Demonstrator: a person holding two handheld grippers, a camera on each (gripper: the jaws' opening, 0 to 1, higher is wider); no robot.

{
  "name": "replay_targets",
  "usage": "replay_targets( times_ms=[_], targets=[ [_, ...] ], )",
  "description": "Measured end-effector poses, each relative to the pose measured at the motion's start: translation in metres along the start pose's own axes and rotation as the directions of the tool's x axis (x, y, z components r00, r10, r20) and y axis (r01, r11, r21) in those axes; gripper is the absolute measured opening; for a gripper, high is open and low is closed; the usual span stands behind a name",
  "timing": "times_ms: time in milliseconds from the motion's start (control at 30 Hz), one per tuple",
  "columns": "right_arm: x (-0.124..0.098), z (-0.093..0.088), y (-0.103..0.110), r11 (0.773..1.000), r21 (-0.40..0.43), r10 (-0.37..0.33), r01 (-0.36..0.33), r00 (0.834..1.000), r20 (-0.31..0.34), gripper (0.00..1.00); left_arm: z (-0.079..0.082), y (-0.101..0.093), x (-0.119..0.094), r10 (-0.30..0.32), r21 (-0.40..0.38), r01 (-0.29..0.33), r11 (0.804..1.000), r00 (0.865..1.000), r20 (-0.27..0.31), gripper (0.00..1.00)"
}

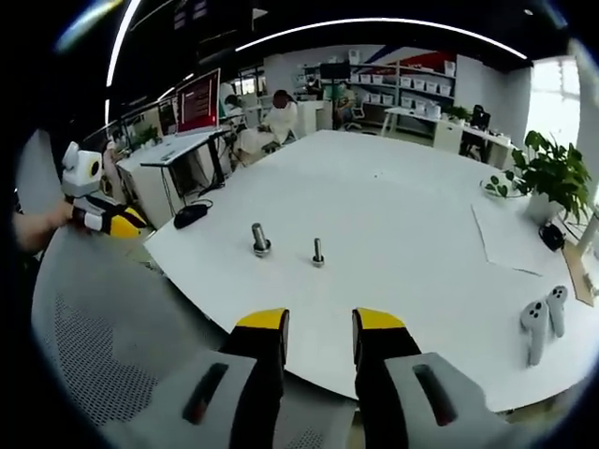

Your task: Place the washer onto the threaded stud by aligning its center hole with the stud, sliding it down to the base, and recovering from edge contact or off-axis alignment until the washer reaches the visible bottom stop.

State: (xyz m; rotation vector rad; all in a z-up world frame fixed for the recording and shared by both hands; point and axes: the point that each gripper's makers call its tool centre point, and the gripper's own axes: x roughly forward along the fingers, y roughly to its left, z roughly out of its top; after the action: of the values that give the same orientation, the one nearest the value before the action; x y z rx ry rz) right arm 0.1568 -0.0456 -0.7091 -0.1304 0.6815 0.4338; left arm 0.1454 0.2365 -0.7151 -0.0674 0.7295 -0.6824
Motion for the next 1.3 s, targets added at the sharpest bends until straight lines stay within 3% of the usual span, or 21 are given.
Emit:
replay_targets(
  times_ms=[133, 200, 267, 367, 867, 967, 1100, 1300],
  targets=[
    [0.0000, 0.0001, -0.0012, 1.000, -0.026, -0.005, 0.005, 1.000, -0.002, 0.29, 0.0015, 0.0009, 0.0000, 0.005, -0.009, -0.005, 1.000, 1.000, 0.007, 0.15],
    [0.0003, -0.0015, -0.0033, 1.000, -0.002, -0.002, 0.002, 1.000, -0.003, 0.30, 0.0005, -0.0001, 0.0012, 0.003, -0.007, -0.003, 1.000, 1.000, -0.004, 0.15],
    [0.0021, -0.0079, -0.0039, 1.000, 0.000, -0.008, 0.008, 0.999, -0.040, 0.31, -0.0005, -0.0013, 0.0017, -0.001, -0.001, 0.001, 1.000, 1.000, -0.014, 0.15],
    [0.0010, -0.0036, -0.0013, 1.000, -0.028, -0.009, 0.008, 1.000, -0.022, 0.31, -0.0038, -0.0016, 0.0017, -0.003, 0.004, 0.003, 1.000, 1.000, -0.030, 0.15],
    [0.0012, -0.0023, -0.0022, 1.000, -0.011, 0.001, -0.001, 1.000, -0.017, 0.30, -0.0037, 0.0029, 0.0011, 0.019, -0.015, -0.020, 1.000, 0.999, -0.030, 0.16],
    [-0.0001, 0.0002, -0.0048, 0.999, -0.044, -0.015, 0.015, 1.000, -0.012, 0.29, -0.0037, 0.0029, 0.0009, 0.025, -0.011, -0.025, 1.000, 0.999, -0.029, 0.15],
    [0.0038, -0.0090, 0.0029, 0.996, -0.088, 0.015, -0.021, 0.998, -0.060, 0.29, -0.0033, 0.0032, 0.0005, 0.035, -0.007, -0.036, 0.999, 0.999, -0.022, 0.15],
    [0.0009, -0.0028, -0.0035, 0.999, -0.045, 0.002, -0.003, 1.000, -0.020, 0.30, -0.0047, 0.0026, 0.0012, 0.029, -0.006, -0.029, 1.000, 0.999, -0.034, 0.15]
  ],
)
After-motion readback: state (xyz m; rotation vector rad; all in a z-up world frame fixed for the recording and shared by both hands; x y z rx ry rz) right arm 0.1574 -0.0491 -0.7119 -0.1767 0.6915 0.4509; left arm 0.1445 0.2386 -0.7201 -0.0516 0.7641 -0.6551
